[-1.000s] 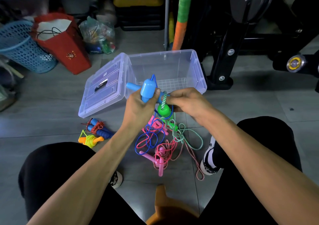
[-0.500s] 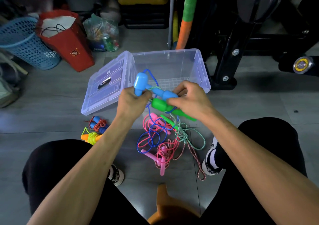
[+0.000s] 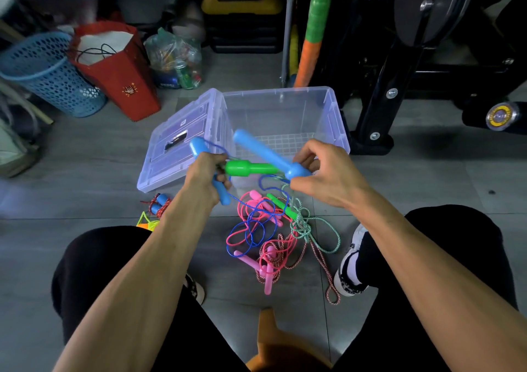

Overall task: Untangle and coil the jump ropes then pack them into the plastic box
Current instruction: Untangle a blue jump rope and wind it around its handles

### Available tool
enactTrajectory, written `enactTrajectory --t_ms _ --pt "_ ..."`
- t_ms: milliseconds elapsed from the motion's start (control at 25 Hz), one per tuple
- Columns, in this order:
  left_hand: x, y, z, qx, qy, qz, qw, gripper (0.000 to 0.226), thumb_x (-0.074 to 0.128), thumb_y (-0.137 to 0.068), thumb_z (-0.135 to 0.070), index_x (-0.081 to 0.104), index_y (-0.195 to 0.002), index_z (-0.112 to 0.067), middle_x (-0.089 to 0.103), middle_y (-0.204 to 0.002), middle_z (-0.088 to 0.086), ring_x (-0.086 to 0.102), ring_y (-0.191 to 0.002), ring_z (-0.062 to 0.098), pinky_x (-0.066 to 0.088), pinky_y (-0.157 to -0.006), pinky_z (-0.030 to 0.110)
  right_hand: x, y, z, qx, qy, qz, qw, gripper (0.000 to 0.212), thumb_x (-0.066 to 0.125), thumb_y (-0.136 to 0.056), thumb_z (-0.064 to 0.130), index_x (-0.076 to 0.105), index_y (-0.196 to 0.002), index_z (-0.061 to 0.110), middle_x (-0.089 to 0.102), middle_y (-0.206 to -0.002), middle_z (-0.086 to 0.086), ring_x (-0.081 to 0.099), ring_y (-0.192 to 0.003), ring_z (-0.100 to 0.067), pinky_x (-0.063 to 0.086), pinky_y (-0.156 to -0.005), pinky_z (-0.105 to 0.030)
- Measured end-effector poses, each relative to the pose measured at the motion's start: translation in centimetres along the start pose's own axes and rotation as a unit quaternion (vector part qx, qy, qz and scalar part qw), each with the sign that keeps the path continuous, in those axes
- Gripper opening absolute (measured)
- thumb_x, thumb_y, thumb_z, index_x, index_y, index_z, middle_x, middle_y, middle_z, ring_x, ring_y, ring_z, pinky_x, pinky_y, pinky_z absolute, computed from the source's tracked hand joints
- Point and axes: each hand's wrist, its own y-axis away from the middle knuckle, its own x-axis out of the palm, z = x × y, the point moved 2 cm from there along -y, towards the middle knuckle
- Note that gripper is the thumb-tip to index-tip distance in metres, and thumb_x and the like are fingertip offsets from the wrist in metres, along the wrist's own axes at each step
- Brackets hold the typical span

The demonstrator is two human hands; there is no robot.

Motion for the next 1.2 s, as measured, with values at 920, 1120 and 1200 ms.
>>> enactTrajectory --t_ms 920,1120,1200 --pt "-0.2 3.9 -3.1 0.26 -0.311 0.092 0.909 0.009 0.062 -0.09 -0.023 0.066 -0.084 -0.019 0.069 -0.083 0.003 0.037 -0.042 0.013 0.037 -0.043 0.021 2.0 -2.6 -2.3 0.004 0.187 0.053 0.981 0.015 0.061 -0.086 0.023 0.065 -0.09 0.009 0.069 -0.09 -0.012 0.062 -0.088 -0.03 0.046 -0.067 -0.033" --pt "-0.4 3.9 -3.5 0.263 -0.313 0.071 0.91 0.008 0.06 -0.09 -0.021 0.068 -0.086 -0.021 0.074 -0.083 -0.008 0.039 -0.044 0.007 0.038 -0.041 0.02 1.2 -2.7 -2.9 0.073 0.175 0.046 0.981 0.015 0.057 -0.087 0.022 0.063 -0.089 0.008 0.062 -0.084 -0.01 0.059 -0.087 -0.032 0.037 -0.061 -0.03" --pt "-0.4 3.9 -3.3 0.26 -0.307 0.061 0.914 0.009 0.06 -0.09 -0.02 0.068 -0.09 -0.016 0.074 -0.083 -0.007 0.038 -0.041 0.006 0.038 -0.041 0.019 0.7 -2.7 -2.2 0.067 0.101 0.03 0.992 0.015 0.059 -0.086 0.024 0.064 -0.088 0.009 0.065 -0.083 -0.011 0.06 -0.083 -0.03 0.039 -0.061 -0.032"
